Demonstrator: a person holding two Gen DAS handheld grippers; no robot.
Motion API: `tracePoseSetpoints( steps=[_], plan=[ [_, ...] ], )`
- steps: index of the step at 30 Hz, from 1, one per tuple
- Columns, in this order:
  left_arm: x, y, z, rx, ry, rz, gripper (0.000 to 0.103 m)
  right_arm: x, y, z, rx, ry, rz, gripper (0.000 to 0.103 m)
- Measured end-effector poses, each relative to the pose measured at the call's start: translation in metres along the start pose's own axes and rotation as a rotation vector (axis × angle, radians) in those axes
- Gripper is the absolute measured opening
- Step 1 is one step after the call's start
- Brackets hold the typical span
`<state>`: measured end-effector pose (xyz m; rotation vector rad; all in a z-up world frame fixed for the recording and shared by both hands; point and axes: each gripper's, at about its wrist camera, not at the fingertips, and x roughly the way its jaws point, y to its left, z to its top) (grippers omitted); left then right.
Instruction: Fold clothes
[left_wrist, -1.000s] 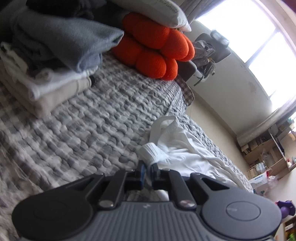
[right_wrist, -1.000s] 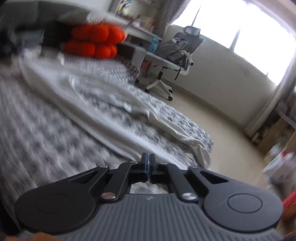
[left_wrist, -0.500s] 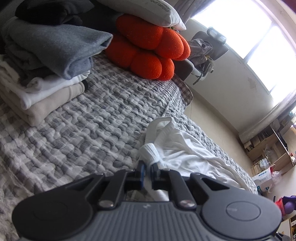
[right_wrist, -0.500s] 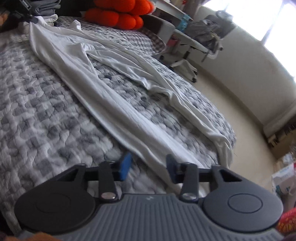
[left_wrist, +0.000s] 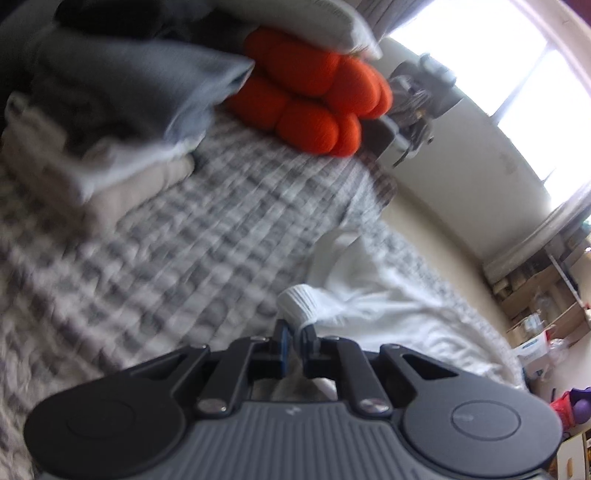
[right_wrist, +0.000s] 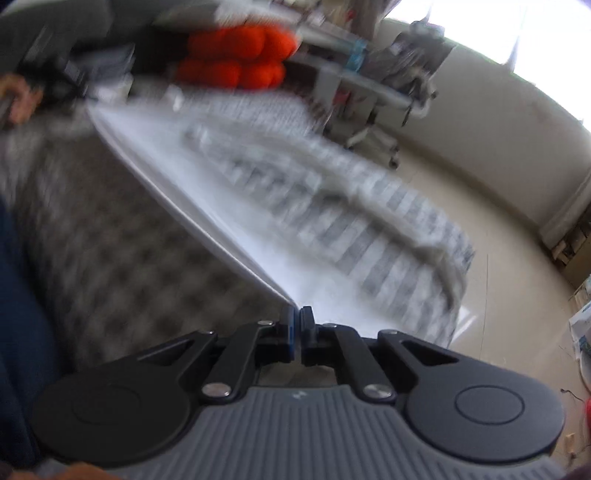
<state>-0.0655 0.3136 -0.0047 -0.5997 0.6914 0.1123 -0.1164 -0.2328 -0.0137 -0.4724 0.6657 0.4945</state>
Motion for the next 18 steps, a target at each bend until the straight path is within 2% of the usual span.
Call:
tracePoseSetpoints(
  steps=[2, 5, 6, 7, 8, 9, 10, 13, 16, 18],
  plan=[
    [0.003, 0.007, -0.007, -0.006, 0.020, 0.006, 0.007, 0.008, 0.011, -0.009, -0.015, 0.022, -0.003, 0.004],
    [0.004, 0.012, -0.009, 0.002, 0.041, 0.021, 0.011, -0.007, 0.001, -0.011, 0.042, -0.051, 0.005, 0.006],
    [0.003, 0.014, -0.008, -0.001, 0.044, 0.021, 0.017, -0.015, -0.006, -0.011, 0.072, -0.084, -0.001, 0.008],
    [0.001, 0.016, -0.005, -0.003, 0.043, 0.018, 0.025, -0.023, -0.018, -0.011, 0.110, -0.113, -0.021, 0.015],
    [-0.002, 0.017, -0.003, 0.001, 0.037, 0.015, 0.028, -0.031, -0.033, -0.013, 0.155, -0.140, -0.053, 0.024],
    [-0.005, 0.017, -0.001, 0.011, 0.027, 0.014, 0.028, -0.037, -0.052, -0.018, 0.212, -0.164, -0.095, 0.046],
    [-0.008, 0.016, 0.001, 0.023, 0.015, 0.019, 0.028, -0.041, -0.072, -0.024, 0.275, -0.185, -0.140, 0.053],
    [-0.016, 0.010, 0.004, 0.058, -0.022, 0.047, 0.028, -0.029, -0.132, -0.063, 0.492, -0.124, -0.237, 0.054],
    [-0.019, 0.003, 0.006, 0.083, -0.038, 0.055, 0.030, -0.007, -0.158, -0.099, 0.633, -0.070, -0.213, 0.054],
    [-0.016, -0.007, 0.008, 0.110, -0.029, 0.053, 0.031, 0.005, -0.157, -0.106, 0.641, -0.049, -0.186, 0.054]
  ],
)
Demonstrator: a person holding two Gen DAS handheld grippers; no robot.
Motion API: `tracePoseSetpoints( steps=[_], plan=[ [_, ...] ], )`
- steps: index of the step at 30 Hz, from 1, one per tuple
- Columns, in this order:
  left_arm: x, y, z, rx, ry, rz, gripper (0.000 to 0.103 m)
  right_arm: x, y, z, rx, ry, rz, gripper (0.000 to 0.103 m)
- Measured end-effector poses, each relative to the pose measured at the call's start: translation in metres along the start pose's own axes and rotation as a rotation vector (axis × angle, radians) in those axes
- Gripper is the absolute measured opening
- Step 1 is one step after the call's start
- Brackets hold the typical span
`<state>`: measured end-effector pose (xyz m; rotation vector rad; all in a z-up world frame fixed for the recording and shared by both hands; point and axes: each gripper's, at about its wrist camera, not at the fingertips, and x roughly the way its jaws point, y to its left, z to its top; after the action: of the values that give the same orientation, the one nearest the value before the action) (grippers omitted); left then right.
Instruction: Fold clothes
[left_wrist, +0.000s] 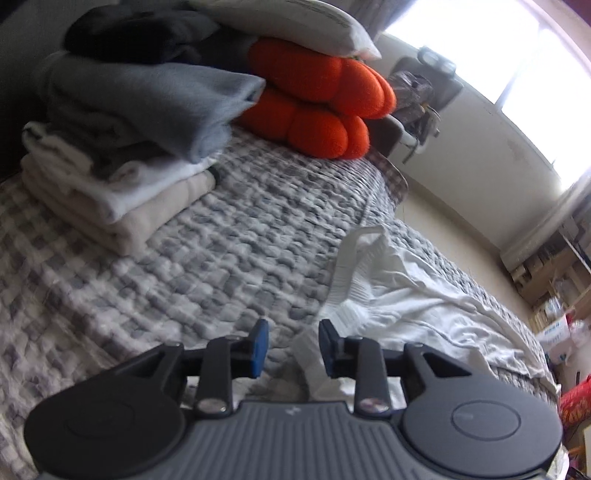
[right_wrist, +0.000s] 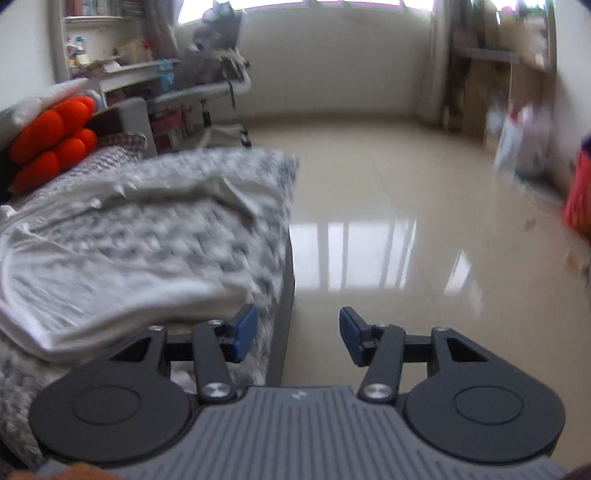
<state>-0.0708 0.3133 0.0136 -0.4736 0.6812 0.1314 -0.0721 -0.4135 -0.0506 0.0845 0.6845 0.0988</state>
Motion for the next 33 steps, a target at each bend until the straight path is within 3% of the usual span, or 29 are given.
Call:
tracePoseSetpoints(
  steps=[5, 7, 8, 9, 10, 14, 18, 21, 25, 29, 33],
  plan=[
    [0.015, -0.042, 0.003, 0.088, 0.023, -0.022, 0.034, 0.007, 0.013, 0.016, -0.009, -0.063, 0.126, 0.054],
    [0.023, -0.060, 0.001, 0.118, 0.035, -0.036, 0.035, 0.018, 0.019, 0.024, -0.064, -0.049, 0.143, 0.053],
    [0.026, -0.069, 0.000, 0.133, 0.042, -0.042, 0.035, 0.022, 0.024, 0.026, -0.108, -0.039, 0.151, 0.048],
    [0.029, -0.077, -0.002, 0.148, 0.047, -0.047, 0.035, 0.026, 0.028, 0.028, -0.152, -0.029, 0.160, 0.013],
    [0.031, -0.085, -0.003, 0.164, 0.050, -0.048, 0.035, 0.030, 0.033, 0.030, -0.196, -0.019, 0.169, 0.007],
    [0.035, -0.106, -0.008, 0.206, 0.051, -0.051, 0.035, 0.033, 0.041, 0.042, -0.294, -0.015, 0.196, 0.006],
    [0.040, -0.118, -0.011, 0.205, 0.049, -0.037, 0.034, 0.051, 0.029, 0.061, -0.243, -0.014, 0.098, 0.005],
    [0.041, -0.125, -0.013, 0.199, 0.046, -0.023, 0.034, 0.060, 0.013, 0.064, -0.141, -0.017, 0.053, 0.011],
    [0.035, -0.122, -0.012, 0.199, 0.024, -0.003, 0.034, 0.041, -0.022, 0.029, 0.069, -0.058, 0.154, 0.036],
    [0.039, -0.118, -0.010, 0.197, 0.021, 0.023, 0.034, 0.020, -0.057, -0.023, 0.293, -0.110, 0.325, 0.036],
    [0.052, -0.125, -0.010, 0.197, 0.022, 0.049, 0.034, 0.019, -0.057, -0.039, 0.279, -0.151, 0.378, 0.046]
  ],
)
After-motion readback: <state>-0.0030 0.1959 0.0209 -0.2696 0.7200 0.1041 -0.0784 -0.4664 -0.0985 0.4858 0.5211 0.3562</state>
